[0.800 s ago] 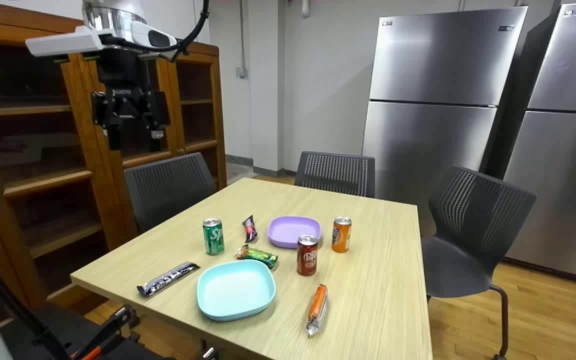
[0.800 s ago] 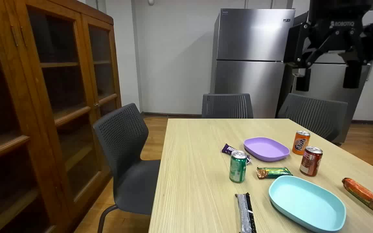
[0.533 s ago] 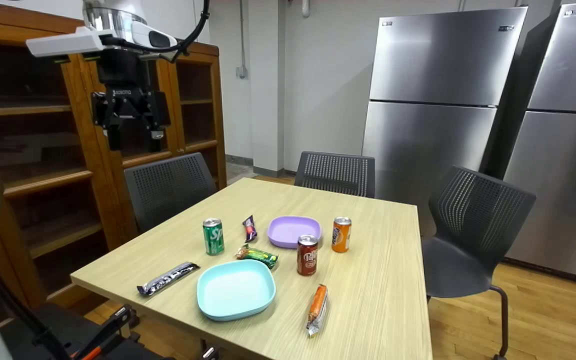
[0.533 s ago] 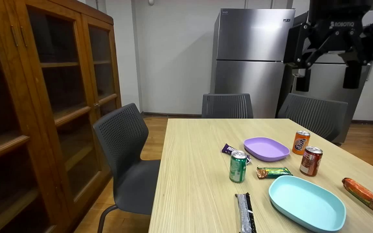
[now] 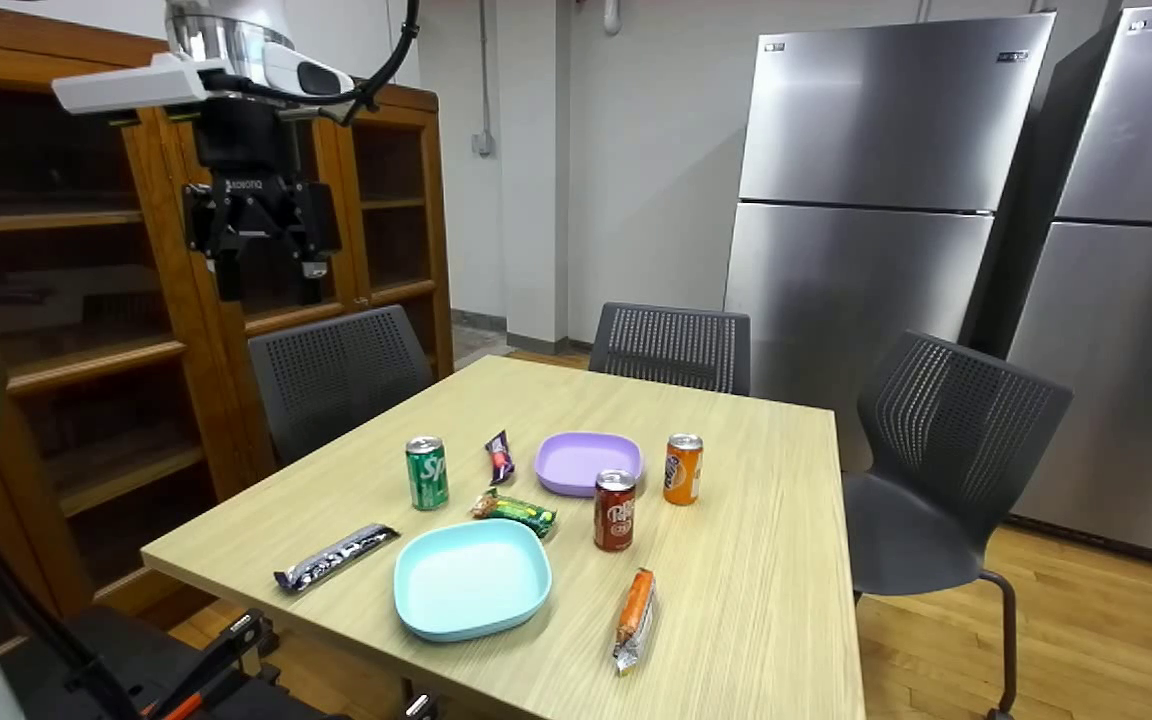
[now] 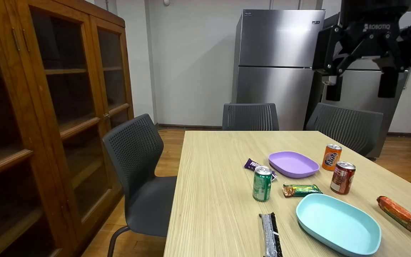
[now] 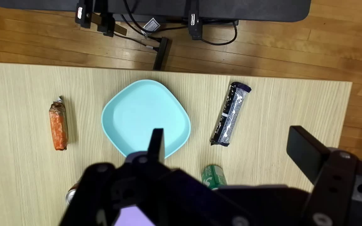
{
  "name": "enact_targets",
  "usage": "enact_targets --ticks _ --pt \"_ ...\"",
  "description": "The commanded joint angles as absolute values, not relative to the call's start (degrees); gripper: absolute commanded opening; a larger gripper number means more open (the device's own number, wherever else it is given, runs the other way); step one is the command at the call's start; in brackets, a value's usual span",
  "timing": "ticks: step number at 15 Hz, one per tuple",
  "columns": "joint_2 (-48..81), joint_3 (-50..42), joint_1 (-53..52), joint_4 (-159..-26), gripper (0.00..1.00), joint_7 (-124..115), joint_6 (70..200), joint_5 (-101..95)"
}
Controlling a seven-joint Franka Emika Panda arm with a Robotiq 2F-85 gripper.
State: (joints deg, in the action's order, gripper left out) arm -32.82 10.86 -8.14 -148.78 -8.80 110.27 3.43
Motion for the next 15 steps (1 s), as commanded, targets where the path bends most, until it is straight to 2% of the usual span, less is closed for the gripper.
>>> enact_targets --ticks 1,8,15 --pt "-32.8 10.7 -8.4 -148.7 1.0 -8.9 110.2 3.3" --pt "-29.3 8.5 -7.9 -149.7 1.0 -5.7 113.2 3.1" --pt "-22.1 8.0 -6.6 -151.4 1.0 -7.1 124.8 1.1"
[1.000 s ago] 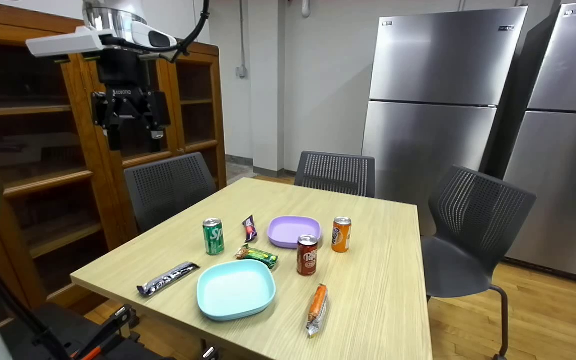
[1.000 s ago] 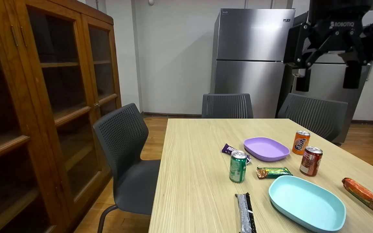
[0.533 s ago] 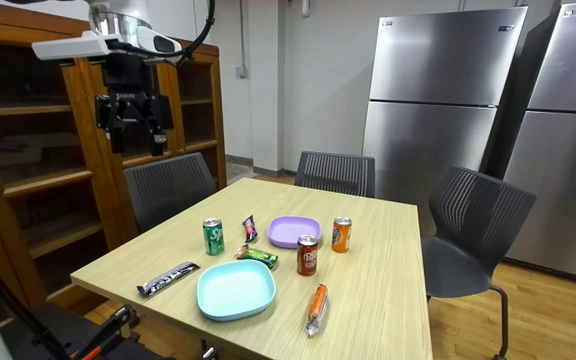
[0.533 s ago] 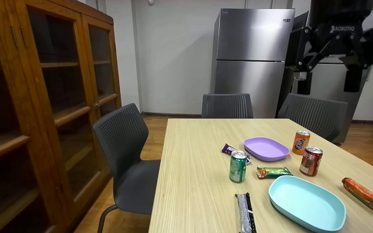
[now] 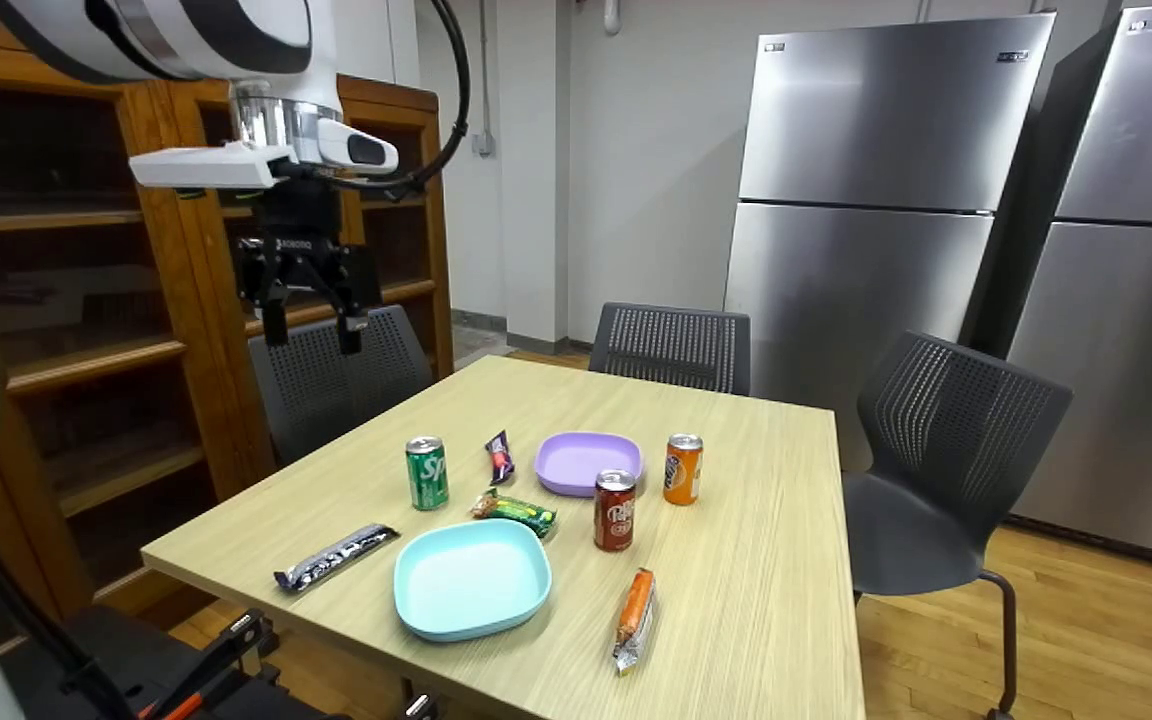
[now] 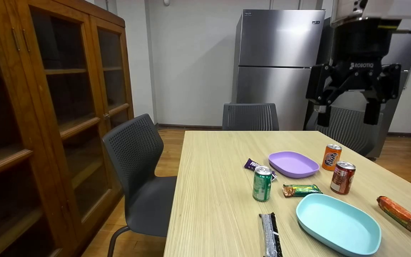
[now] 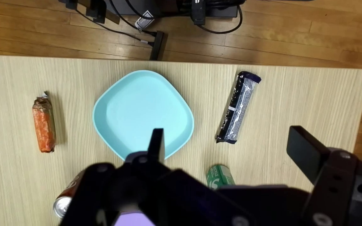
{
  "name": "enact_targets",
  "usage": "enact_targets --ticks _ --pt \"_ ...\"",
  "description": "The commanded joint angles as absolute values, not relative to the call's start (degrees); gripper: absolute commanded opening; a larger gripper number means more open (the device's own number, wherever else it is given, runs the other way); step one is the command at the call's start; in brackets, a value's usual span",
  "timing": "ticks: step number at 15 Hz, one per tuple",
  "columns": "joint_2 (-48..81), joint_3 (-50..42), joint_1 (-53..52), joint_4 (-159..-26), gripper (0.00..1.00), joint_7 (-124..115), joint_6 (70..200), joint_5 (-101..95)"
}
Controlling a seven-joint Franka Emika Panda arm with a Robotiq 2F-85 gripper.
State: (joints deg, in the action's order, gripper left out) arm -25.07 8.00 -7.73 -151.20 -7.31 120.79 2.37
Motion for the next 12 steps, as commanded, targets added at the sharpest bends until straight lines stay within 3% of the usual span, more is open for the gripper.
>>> enact_targets --ticks 1,12 --pt "-21.1 8.0 -6.3 -151.5 1.0 -7.7 126.4 0.6" --pt "-6.0 5.7 -1.3 -147.2 1.0 -10.4 138.5 -10.0"
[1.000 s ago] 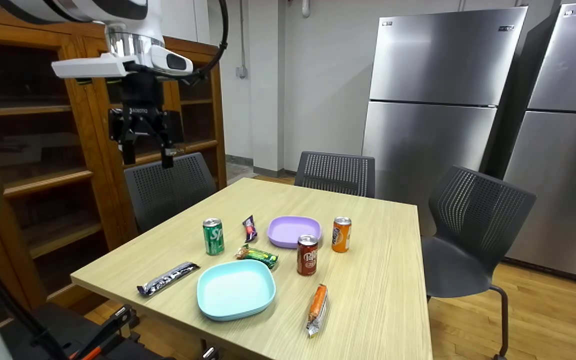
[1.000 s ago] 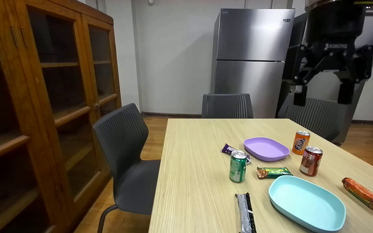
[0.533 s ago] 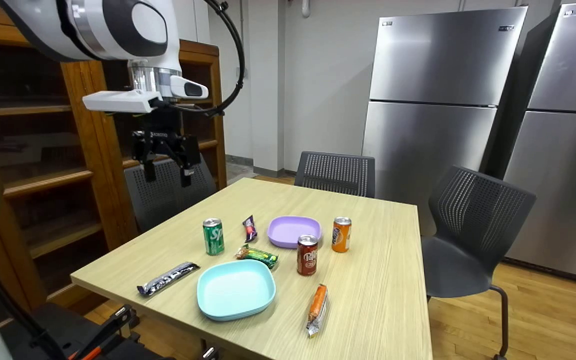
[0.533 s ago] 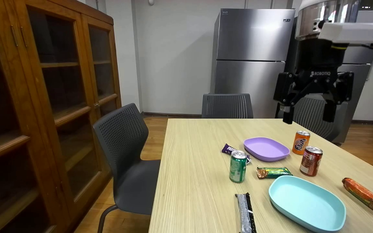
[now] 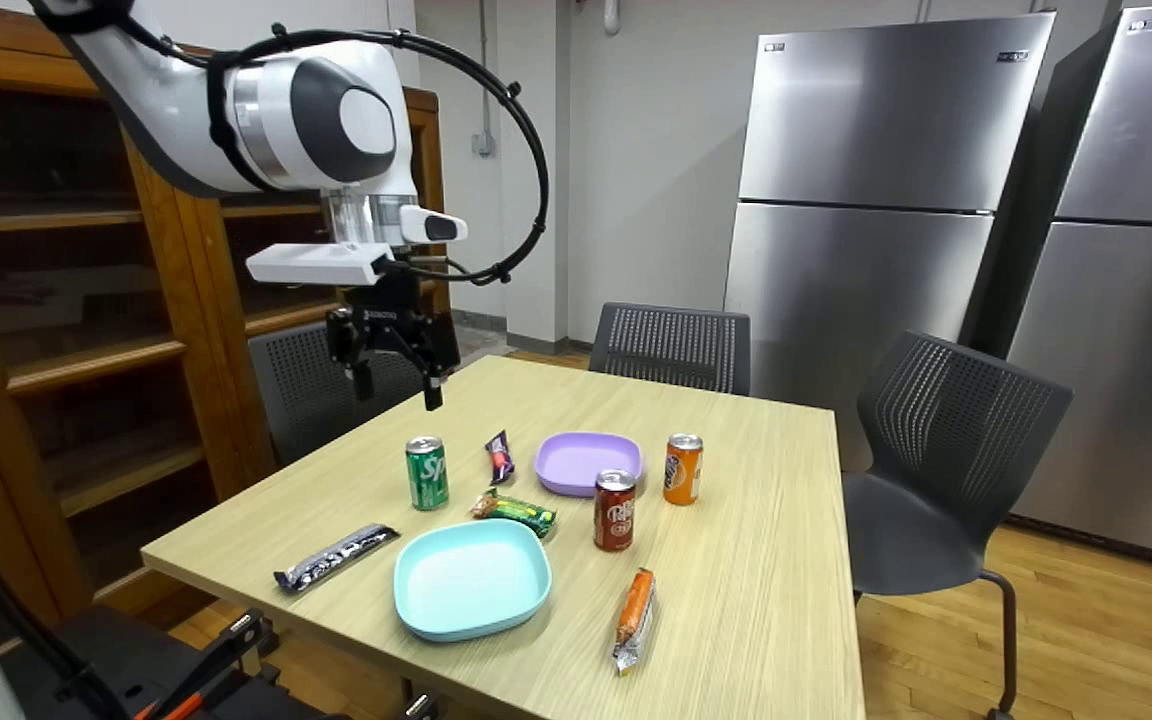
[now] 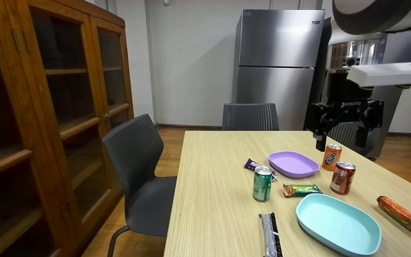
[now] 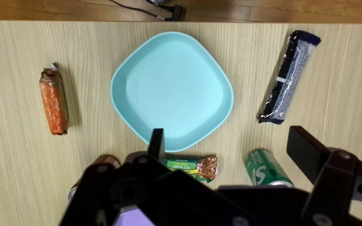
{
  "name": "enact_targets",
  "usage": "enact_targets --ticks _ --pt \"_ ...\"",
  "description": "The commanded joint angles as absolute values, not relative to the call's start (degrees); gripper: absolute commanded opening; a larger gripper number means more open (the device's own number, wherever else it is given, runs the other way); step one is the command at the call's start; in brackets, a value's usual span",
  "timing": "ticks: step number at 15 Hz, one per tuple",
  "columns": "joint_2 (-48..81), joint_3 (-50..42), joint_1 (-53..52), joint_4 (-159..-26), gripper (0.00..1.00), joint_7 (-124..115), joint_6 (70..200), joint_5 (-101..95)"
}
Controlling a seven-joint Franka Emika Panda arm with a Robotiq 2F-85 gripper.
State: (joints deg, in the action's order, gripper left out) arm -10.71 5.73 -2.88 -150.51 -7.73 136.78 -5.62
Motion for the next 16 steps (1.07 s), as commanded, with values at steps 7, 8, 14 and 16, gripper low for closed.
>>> enact_targets --ticks 7,8,14,16 --pt "-2.9 4.2 -1.7 -145.0 1.0 -12.1 139.0 -12.7" --pt "-2.7 4.2 -1.7 -144.8 1.0 -12.2 139.0 -12.8" --pt "2.2 4.3 -1.6 -144.2 1.0 -18.2 137.0 -16.7" --pt "5.6 3.7 -2.1 -143.7 1.0 -22.7 137.8 -21.2"
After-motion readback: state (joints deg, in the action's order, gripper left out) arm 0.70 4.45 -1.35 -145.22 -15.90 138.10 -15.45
